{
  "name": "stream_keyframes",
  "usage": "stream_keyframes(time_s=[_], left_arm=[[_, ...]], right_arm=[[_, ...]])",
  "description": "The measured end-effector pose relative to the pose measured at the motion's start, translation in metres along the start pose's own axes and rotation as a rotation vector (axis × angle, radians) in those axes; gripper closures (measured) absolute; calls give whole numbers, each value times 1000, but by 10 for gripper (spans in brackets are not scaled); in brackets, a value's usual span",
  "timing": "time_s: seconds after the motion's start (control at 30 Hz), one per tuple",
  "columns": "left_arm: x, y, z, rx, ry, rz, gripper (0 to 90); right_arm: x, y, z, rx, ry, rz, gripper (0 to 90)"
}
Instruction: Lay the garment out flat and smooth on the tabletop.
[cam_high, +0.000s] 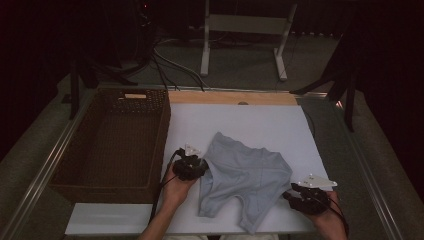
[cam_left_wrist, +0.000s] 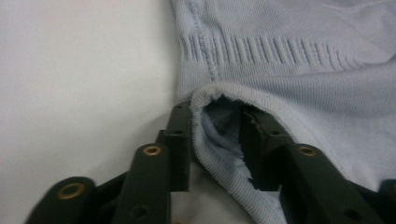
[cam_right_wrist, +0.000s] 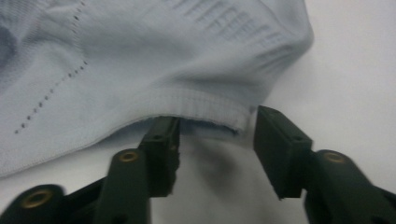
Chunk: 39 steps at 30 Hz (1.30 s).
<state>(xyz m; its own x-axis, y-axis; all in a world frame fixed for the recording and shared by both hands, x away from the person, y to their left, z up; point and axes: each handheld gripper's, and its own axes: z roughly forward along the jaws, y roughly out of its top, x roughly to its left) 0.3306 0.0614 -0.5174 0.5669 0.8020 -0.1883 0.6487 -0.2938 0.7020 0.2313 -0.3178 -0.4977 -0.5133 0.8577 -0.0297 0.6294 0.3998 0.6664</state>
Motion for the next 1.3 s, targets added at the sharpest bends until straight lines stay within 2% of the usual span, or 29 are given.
stream_keyframes(time_s=[0.1, 0.17, 0.3, 0.5, 0.73, 0.83, 0.93, 1.3], left_arm=[[1, 0, -3, 2, -7, 1, 823], [1, -1, -5, -4, -27, 0, 871], [-2, -2, -11, -3, -45, 20, 879], [-5, -8, -17, -10, -63, 25, 884], [-9, -12, -22, -10, -75, 41, 885], [-10, -13, -24, -11, -82, 43, 885], [-12, -15, -26, -9, -88, 44, 885], [-18, -18, -30, -12, -108, 52, 884]], right_arm=[[5, 2, -1, -7, 2, -22, 404], [7, 3, -2, -12, 3, -25, 362], [11, 5, -3, -20, 11, -42, 317], [18, 4, -11, -28, 13, -63, 281], [23, 5, -26, -84, 19, -62, 273], [29, 8, -28, -104, 48, -61, 274], [36, 11, -28, -116, 79, -66, 273], [59, 24, -12, -110, 141, -97, 274]])
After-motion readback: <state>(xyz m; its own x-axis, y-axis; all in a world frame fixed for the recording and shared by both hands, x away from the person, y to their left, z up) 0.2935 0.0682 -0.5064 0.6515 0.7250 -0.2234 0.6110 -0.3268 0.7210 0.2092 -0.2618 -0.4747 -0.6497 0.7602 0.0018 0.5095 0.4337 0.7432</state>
